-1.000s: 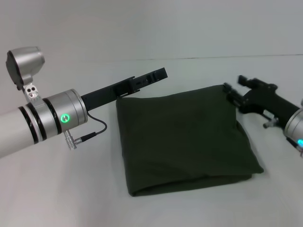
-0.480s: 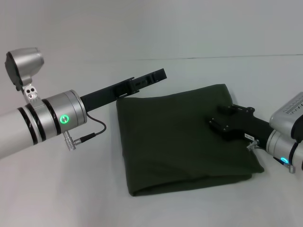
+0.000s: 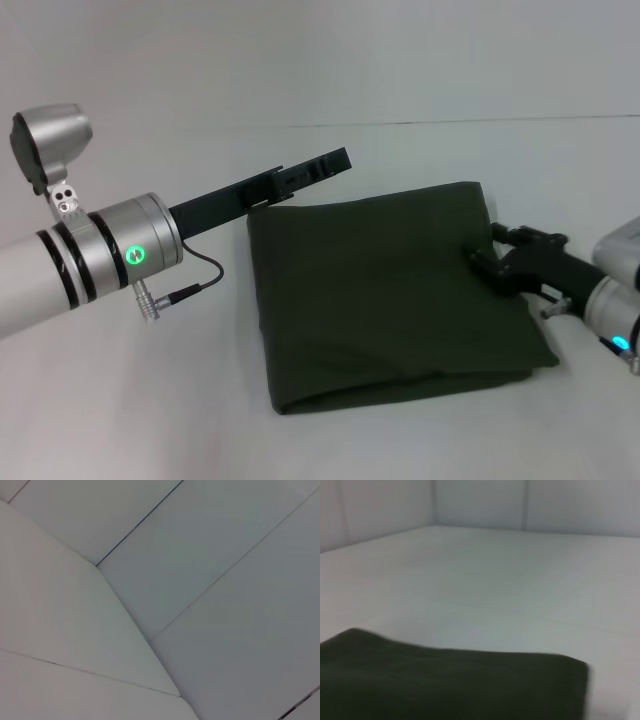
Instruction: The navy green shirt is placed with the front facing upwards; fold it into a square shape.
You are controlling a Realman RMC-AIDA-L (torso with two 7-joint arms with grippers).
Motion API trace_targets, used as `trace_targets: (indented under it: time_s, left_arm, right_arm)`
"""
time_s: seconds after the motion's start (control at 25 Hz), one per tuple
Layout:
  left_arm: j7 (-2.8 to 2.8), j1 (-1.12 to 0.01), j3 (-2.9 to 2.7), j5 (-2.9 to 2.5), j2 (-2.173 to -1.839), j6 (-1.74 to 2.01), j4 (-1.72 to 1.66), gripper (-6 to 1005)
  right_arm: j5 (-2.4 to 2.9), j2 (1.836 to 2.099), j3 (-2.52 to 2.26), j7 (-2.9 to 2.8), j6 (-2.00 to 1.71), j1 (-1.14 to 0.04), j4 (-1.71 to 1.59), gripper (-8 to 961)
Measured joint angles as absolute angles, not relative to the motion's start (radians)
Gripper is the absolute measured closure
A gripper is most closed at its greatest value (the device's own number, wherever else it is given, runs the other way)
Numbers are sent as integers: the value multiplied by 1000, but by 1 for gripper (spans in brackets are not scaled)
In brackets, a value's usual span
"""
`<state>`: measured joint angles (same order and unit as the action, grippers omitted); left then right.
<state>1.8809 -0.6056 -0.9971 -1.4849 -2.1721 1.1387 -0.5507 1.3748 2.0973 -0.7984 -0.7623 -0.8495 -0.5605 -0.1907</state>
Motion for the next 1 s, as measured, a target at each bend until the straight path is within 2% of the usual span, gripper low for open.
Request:
trace_targets:
  time_s: [0.16,0.44,0.64,0.88,1.0]
  left_arm:
    - [1856,-592,-997,-1485,-2172,1151,-552,93]
    - [1854,-532,-987,-1529,-2154,1192,-589,93]
    - [1984,-498,-904,-1725,-2148,1255,-659,93]
    - [2256,-502,-879,-1975,-2140,1309,-756,93]
    - [2343,-520,-886,-2037,-2140,1320,-775,94]
  right_arm:
    - [1374,2091,-722,-764,-916,-520,-216,453]
    - [1399,2085,-709,-758,-1256,-397,-319,454]
    - [1458,2084,-706,-757,-1362,-356,-357,415]
    - [1467,2085,-710,-760,-1352,-347,-352,182]
    - [1467,2088,-710,-757,-1341,-352,-351,186]
